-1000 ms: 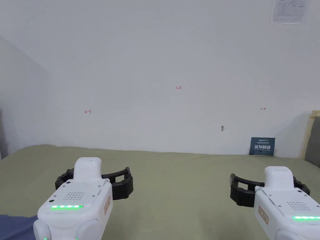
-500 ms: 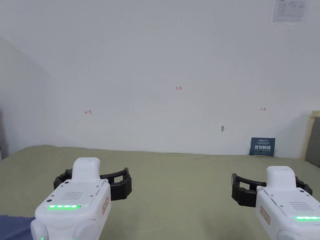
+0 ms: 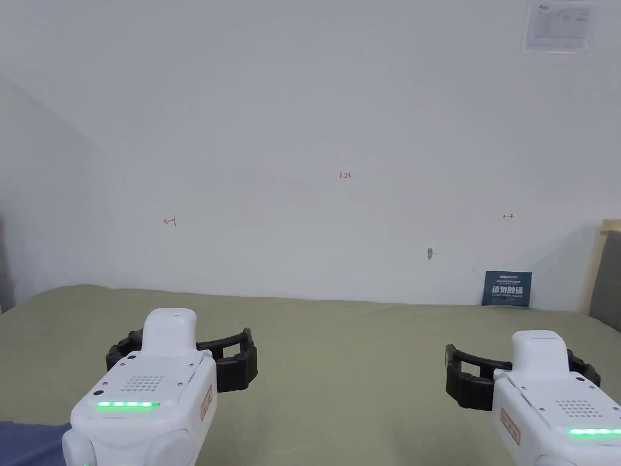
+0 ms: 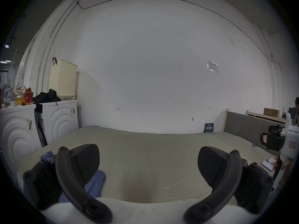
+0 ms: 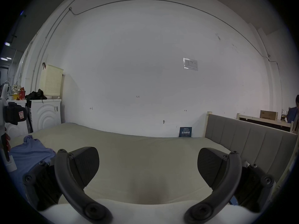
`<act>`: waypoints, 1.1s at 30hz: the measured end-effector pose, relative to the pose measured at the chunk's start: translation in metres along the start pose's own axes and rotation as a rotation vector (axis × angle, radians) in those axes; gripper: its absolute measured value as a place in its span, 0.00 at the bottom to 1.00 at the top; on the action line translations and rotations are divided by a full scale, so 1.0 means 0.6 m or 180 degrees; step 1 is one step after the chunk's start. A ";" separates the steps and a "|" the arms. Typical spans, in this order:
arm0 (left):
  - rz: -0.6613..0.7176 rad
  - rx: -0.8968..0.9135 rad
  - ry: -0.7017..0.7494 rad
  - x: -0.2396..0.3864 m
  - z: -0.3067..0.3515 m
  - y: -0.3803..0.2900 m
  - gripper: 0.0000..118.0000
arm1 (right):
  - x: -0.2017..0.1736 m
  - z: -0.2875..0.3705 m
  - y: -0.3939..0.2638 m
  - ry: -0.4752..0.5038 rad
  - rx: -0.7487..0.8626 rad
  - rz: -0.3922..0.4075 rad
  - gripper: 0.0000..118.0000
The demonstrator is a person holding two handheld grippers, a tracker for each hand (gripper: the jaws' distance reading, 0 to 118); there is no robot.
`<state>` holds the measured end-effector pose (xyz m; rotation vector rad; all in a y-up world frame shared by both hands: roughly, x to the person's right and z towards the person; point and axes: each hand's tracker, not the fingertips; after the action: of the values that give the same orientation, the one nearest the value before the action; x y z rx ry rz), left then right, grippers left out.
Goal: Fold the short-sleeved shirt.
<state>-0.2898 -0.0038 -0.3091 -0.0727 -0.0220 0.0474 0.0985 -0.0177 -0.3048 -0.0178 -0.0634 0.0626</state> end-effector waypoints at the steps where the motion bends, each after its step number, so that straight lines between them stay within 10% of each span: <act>1: 0.0002 -0.0001 -0.0011 0.000 0.000 0.001 1.00 | 0.000 0.000 0.001 0.0001 -0.0033 -0.0014 1.00; 30: -0.0081 0.0058 0.0093 -0.002 0.006 0.002 1.00 | 0.002 0.005 0.009 -0.0147 -0.0053 0.0046 0.97; 32: -0.0157 0.0055 0.0163 0.004 0.010 -0.004 1.00 | 0.003 0.011 0.007 -0.0044 -0.0081 0.0072 0.82; 33: -0.0250 0.0085 0.0298 0.008 0.012 -0.008 0.94 | 0.002 0.012 0.003 -0.0035 -0.0084 0.0110 0.50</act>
<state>-0.2848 -0.0077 -0.3013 -0.0472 0.0694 -0.0343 0.0993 -0.0154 -0.2976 -0.0451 -0.0750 0.0964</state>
